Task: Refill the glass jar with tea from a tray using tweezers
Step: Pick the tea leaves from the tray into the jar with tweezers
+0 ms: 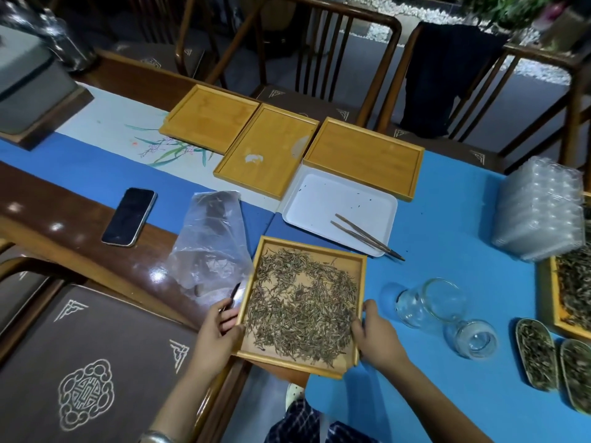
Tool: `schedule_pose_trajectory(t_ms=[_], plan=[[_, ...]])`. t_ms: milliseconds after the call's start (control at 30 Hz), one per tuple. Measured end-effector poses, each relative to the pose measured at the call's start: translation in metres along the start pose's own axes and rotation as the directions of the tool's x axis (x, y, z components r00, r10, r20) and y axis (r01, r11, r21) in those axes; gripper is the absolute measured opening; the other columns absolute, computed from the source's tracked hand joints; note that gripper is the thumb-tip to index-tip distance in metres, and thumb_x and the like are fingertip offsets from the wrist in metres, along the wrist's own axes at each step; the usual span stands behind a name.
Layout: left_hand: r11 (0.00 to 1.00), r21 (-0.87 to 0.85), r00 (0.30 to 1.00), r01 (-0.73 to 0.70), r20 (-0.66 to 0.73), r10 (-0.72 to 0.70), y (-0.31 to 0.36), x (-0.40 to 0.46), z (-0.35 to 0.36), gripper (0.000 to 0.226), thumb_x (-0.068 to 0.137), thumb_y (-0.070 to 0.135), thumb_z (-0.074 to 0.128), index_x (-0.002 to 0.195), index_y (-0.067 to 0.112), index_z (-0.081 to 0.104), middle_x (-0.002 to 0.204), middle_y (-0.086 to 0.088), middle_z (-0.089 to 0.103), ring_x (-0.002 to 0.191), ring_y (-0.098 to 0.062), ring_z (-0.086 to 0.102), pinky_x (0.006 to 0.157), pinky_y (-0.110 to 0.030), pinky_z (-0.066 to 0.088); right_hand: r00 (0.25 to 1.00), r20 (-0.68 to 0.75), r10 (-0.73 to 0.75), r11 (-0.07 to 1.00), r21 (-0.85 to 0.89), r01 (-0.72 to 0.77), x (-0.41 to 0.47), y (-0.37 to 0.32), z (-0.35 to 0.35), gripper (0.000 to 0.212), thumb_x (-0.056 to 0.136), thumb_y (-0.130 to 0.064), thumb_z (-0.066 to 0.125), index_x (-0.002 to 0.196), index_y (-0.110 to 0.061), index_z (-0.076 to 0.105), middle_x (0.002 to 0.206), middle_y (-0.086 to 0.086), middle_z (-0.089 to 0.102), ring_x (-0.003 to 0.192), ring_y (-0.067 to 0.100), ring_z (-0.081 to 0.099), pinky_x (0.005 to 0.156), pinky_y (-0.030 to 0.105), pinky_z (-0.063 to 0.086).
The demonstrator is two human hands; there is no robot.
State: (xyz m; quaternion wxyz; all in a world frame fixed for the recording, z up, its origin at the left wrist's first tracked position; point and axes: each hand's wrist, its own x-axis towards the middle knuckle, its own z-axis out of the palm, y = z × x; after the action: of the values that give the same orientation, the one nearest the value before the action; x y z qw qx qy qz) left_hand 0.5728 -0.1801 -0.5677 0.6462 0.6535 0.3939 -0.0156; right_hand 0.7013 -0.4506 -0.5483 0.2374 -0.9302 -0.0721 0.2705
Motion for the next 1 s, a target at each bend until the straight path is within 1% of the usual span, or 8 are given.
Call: schedule_pose_trajectory(t_ms=[133,367,500,600,700,767,900,1000], plan=[[0.999,0.044,1.0,-0.027,0.013,0.026,-0.001,-0.008,0.004,0.04,0.087,-0.021,0.053,0.115,0.007,0.059,0.107,-0.004,0.067,0.098,-0.02,0.061,0.071,-0.012,0.052,0.997,0.028,-0.068,0.996,-0.058,0.069,-0.002,0.004,-0.001,0.013,0.098,-0.023,0.042,0.095,-0.014,0.033,0.057,0.0,0.045,0.046,0.013,0.042,0.039,0.026,0.02],[1.0,0.023,0.998,-0.008,0.069,0.007,-0.002,-0.016,-0.002,0.043,0.082,-0.024,0.056,0.104,0.013,0.063,0.106,-0.009,0.069,0.099,-0.023,0.065,0.08,-0.027,0.053,0.994,0.047,-0.095,0.993,-0.061,0.098,-0.014,0.009,-0.007,0.015,0.096,-0.021,0.045,0.09,-0.013,0.033,0.058,0.002,0.047,0.045,0.015,0.044,0.04,0.025,0.023],[0.999,-0.035,0.999,-0.002,0.04,0.003,-0.002,-0.02,-0.008,0.017,0.093,0.002,0.06,0.104,0.013,0.069,0.103,-0.007,0.073,0.093,-0.021,0.069,0.08,-0.028,0.056,0.992,0.048,-0.113,0.993,-0.031,0.114,-0.028,0.006,-0.018,0.015,0.095,-0.018,0.046,0.09,-0.01,0.036,0.062,0.013,0.057,0.048,0.024,0.05,0.045,0.035,0.034],[0.987,-0.149,0.998,0.055,0.01,-0.054,0.007,-0.024,-0.011,0.017,0.097,0.012,0.054,0.099,0.013,0.071,0.098,-0.012,0.073,0.082,-0.018,0.069,0.068,-0.025,0.057,0.986,0.046,-0.158,0.987,-0.022,0.159,-0.04,-0.003,-0.03,0.015,0.096,-0.019,0.046,0.089,-0.009,0.037,0.066,0.018,0.061,0.052,0.029,0.056,0.05,0.041,0.042],[0.998,-0.063,1.0,0.027,-0.001,-0.027,0.021,-0.03,-0.014,0.015,0.095,0.028,0.058,0.099,0.025,0.073,0.096,0.004,0.075,0.093,-0.016,0.068,0.077,-0.025,0.049,0.98,0.035,-0.195,0.981,0.009,0.195,-0.051,-0.016,-0.046,0.014,0.095,-0.018,0.047,0.091,-0.008,0.038,0.066,0.018,0.061,0.052,0.032,0.059,0.052,0.045,0.045],[0.999,-0.052,1.0,0.005,0.02,-0.003,0.034,-0.034,-0.013,0.021,0.096,0.035,0.055,0.104,0.026,0.072,0.104,0.006,0.075,0.104,-0.012,0.065,0.089,-0.028,0.046,0.976,0.019,-0.217,0.976,0.038,0.216,-0.056,-0.024,-0.06,0.013,0.095,-0.019,0.046,0.091,-0.01,0.038,0.06,0.014,0.06,0.044,0.025,0.058,0.045,0.04,0.045],[0.996,-0.078,0.993,-0.039,0.111,0.048,0.077,-0.047,-0.005,0.027,0.095,0.044,0.052,0.111,0.03,0.068,0.115,0.011,0.069,0.109,-0.01,0.062,0.096,-0.033,0.043,0.966,-0.043,-0.256,0.966,0.007,0.257,-0.059,-0.035,-0.095,0.011,0.092,-0.021,0.047,0.088,-0.014,0.038,0.046,-0.002,0.055,0.034,0.013,0.055,0.036,0.019,0.038],[0.989,-0.048,0.984,-0.141,0.102,0.145,0.11,-0.056,0.009,0.016,0.096,0.039,0.053,0.106,0.029,0.061,0.104,0.021,0.066,0.104,-0.003,0.06,0.082,-0.015,0.041,0.96,-0.081,-0.267,0.964,-0.001,0.268,-0.059,-0.037,-0.122,0.011,0.093,-0.022,0.048,0.091,-0.014,0.041,0.043,-0.001,0.057,0.035,0.011,0.056,0.038,0.013,0.035]])
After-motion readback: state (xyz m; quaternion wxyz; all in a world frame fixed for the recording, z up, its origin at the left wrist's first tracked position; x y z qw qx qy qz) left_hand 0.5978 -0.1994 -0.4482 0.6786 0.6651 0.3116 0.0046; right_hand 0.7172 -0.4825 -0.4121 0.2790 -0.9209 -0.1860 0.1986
